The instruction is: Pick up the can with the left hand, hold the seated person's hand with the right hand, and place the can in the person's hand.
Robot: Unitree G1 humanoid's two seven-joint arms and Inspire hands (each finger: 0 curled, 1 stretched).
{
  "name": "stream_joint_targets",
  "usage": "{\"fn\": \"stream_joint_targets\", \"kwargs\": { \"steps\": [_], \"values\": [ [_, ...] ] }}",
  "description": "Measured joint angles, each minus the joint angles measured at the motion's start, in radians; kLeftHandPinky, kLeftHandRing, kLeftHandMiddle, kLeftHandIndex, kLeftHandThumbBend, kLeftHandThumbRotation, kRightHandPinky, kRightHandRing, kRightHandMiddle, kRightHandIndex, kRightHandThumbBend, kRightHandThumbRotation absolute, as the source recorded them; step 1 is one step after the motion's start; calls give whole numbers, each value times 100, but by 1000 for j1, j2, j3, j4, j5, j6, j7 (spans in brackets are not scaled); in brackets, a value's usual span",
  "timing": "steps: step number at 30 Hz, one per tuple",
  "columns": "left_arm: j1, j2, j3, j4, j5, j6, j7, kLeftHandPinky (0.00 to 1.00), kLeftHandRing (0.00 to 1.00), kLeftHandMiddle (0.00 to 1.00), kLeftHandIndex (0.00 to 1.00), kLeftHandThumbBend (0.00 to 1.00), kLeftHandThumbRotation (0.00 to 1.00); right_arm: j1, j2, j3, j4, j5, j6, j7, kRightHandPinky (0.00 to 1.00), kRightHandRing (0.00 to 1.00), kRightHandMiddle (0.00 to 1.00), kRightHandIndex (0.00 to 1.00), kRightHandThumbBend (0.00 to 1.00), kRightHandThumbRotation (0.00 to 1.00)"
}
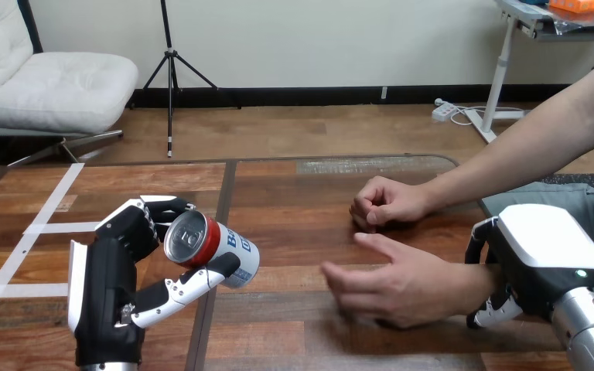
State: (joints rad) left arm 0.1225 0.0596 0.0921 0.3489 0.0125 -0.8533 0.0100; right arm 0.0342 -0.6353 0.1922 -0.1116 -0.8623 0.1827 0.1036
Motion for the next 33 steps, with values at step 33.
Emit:
{"fn": "stream_joint_targets", "kwargs": {
  "steps": [33],
  "values": [
    [-20, 0, 1, 3, 13, 0, 13, 41, 42, 47, 50, 77, 0, 13, 5, -57, -227, 4, -8, 27, 27, 35, 43, 51, 92, 0]
  ]
}}
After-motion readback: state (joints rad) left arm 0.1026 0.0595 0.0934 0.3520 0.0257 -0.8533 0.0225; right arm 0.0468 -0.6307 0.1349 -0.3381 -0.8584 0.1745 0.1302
